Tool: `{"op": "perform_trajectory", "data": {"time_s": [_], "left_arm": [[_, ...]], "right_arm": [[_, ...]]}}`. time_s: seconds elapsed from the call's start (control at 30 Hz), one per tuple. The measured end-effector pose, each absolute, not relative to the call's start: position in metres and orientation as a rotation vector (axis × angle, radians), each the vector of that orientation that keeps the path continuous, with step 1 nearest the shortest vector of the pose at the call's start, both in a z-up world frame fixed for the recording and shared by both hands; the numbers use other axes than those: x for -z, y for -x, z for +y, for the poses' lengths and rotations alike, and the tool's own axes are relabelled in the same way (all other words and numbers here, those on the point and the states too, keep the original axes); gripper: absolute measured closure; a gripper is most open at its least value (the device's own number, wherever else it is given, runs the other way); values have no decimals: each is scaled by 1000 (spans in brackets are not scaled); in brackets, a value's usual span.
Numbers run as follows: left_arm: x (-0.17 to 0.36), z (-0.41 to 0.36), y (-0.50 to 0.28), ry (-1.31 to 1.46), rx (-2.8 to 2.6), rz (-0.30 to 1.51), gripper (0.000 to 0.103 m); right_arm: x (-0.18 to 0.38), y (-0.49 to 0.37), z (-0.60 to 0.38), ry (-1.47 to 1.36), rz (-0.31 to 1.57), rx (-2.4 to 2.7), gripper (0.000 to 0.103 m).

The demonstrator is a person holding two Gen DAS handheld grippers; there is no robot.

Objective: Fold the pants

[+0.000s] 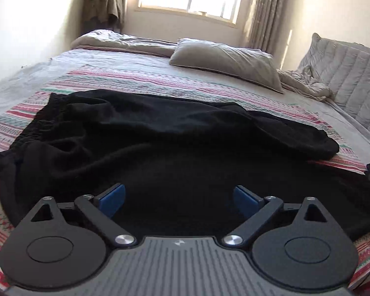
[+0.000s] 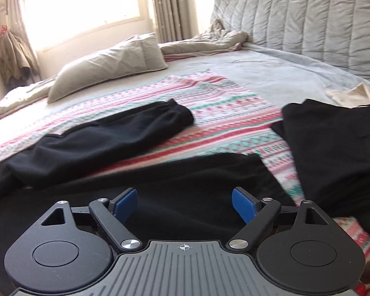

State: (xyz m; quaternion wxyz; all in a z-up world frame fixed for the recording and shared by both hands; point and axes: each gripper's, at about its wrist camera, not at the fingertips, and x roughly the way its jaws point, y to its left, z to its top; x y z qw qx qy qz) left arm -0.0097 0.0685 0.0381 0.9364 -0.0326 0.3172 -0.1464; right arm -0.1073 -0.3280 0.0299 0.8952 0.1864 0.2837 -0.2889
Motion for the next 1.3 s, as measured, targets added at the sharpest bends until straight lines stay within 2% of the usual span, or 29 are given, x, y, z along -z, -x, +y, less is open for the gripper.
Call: {"op": "perform_trajectory", "data": {"time_s": [0.1, 0.2, 0.5, 0.87, 1.07, 1.2, 1.3], "left_arm": [[-43, 48, -6, 26, 322, 651, 0], [-48, 24, -17, -43, 344, 637, 0], [-62, -55, -64, -174, 468, 656, 0], [-65, -201, -141, -293, 720, 644, 0], [-44, -281, -192, -397, 869, 598, 0], [-25, -323, -230, -384, 929, 657, 0], [-8, -344, -248, -366, 958, 708, 7]], "right_arm": [[-39, 91, -335, -446, 576, 578, 14], [-44, 75, -346, -498, 560, 561, 9], [-19, 37, -393, -582, 567, 555, 9], [13, 24, -459, -816, 464, 492, 11], [31, 11, -475, -843, 462, 491, 30], [34, 5, -485, -862, 434, 476, 42], [42, -3, -486, -843, 449, 474, 54]]}}
